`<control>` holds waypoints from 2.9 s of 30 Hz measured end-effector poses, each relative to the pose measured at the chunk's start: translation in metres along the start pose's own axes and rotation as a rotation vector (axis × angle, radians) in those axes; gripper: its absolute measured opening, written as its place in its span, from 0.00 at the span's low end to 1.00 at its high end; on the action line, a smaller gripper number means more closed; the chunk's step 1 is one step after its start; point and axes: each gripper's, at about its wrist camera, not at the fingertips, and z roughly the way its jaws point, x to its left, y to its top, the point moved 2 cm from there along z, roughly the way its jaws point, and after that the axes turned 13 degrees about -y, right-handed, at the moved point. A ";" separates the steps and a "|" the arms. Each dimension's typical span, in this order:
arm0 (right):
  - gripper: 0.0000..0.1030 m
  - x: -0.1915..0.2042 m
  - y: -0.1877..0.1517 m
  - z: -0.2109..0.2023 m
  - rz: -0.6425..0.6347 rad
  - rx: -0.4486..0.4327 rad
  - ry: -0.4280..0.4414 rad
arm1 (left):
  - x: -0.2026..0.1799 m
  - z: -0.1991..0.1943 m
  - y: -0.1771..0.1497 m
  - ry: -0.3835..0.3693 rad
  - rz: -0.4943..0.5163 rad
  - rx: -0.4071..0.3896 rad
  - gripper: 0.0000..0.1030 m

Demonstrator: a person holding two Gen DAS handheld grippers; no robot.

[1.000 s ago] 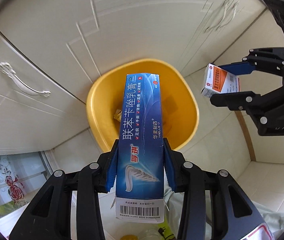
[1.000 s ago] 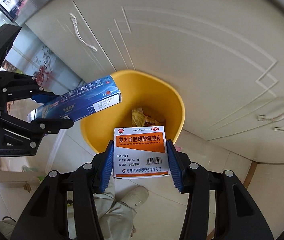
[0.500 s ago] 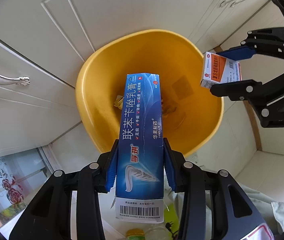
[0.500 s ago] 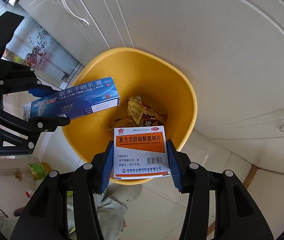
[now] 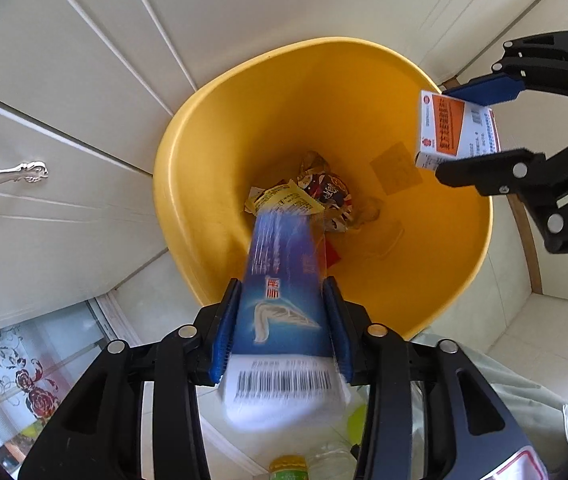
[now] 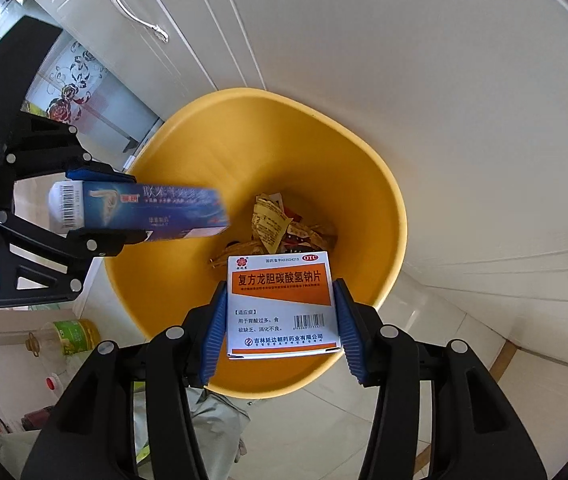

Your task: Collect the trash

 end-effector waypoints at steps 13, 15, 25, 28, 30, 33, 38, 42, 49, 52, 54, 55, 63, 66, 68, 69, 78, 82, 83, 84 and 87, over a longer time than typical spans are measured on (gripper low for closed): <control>0.67 -0.006 -0.007 -0.014 0.059 -0.025 -0.033 | 0.007 -0.002 -0.008 0.009 -0.029 -0.041 0.53; 0.67 -0.006 -0.008 -0.019 0.086 -0.034 -0.035 | 0.008 -0.007 -0.011 0.010 -0.062 -0.059 0.53; 0.71 -0.007 -0.027 -0.058 0.362 -0.068 -0.127 | 0.003 -0.036 -0.023 0.070 -0.245 -0.173 0.79; 0.76 -0.005 -0.038 -0.067 0.439 -0.068 -0.156 | 0.000 -0.048 -0.030 0.061 -0.326 -0.209 0.85; 0.83 -0.002 -0.043 -0.071 0.469 -0.064 -0.179 | -0.001 -0.053 -0.035 0.059 -0.371 -0.226 0.88; 0.86 0.000 -0.047 -0.079 0.493 -0.051 -0.209 | -0.004 -0.063 -0.040 0.072 -0.429 -0.249 0.94; 0.87 -0.001 -0.049 -0.093 0.529 -0.034 -0.264 | 0.000 -0.084 -0.048 0.086 -0.530 -0.291 0.95; 0.87 0.000 -0.049 -0.100 0.535 -0.028 -0.282 | 0.000 -0.098 -0.051 0.090 -0.583 -0.313 0.95; 0.87 0.002 -0.044 -0.114 0.540 -0.040 -0.274 | -0.009 -0.116 -0.047 0.086 -0.582 -0.334 0.95; 0.87 0.000 -0.041 -0.117 0.547 -0.042 -0.268 | -0.011 -0.121 -0.046 0.082 -0.580 -0.338 0.95; 0.87 0.000 -0.040 -0.118 0.548 -0.044 -0.264 | -0.014 -0.123 -0.046 0.077 -0.577 -0.338 0.95; 0.87 0.000 -0.039 -0.119 0.549 -0.044 -0.264 | -0.014 -0.123 -0.045 0.078 -0.576 -0.338 0.95; 0.87 0.002 -0.037 -0.120 0.544 -0.045 -0.258 | -0.015 -0.125 -0.042 0.086 -0.574 -0.338 0.95; 0.87 0.002 -0.035 -0.121 0.542 -0.044 -0.256 | -0.016 -0.126 -0.042 0.083 -0.573 -0.339 0.95; 0.87 0.002 -0.035 -0.120 0.542 -0.043 -0.255 | -0.016 -0.126 -0.041 0.082 -0.571 -0.339 0.95; 0.87 0.003 -0.035 -0.120 0.543 -0.042 -0.254 | -0.016 -0.126 -0.041 0.082 -0.572 -0.339 0.95; 0.87 0.001 -0.035 -0.119 0.545 -0.041 -0.252 | -0.015 -0.126 -0.042 0.081 -0.580 -0.336 0.95; 0.87 0.001 -0.036 -0.119 0.548 -0.042 -0.249 | -0.015 -0.126 -0.042 0.082 -0.582 -0.336 0.95; 0.87 0.001 -0.036 -0.119 0.549 -0.041 -0.249 | -0.015 -0.126 -0.042 0.082 -0.582 -0.335 0.95; 0.87 0.001 -0.036 -0.119 0.549 -0.041 -0.249 | -0.015 -0.126 -0.042 0.083 -0.581 -0.336 0.95; 0.87 0.000 -0.036 -0.119 0.547 -0.041 -0.248 | -0.016 -0.126 -0.042 0.084 -0.581 -0.337 0.95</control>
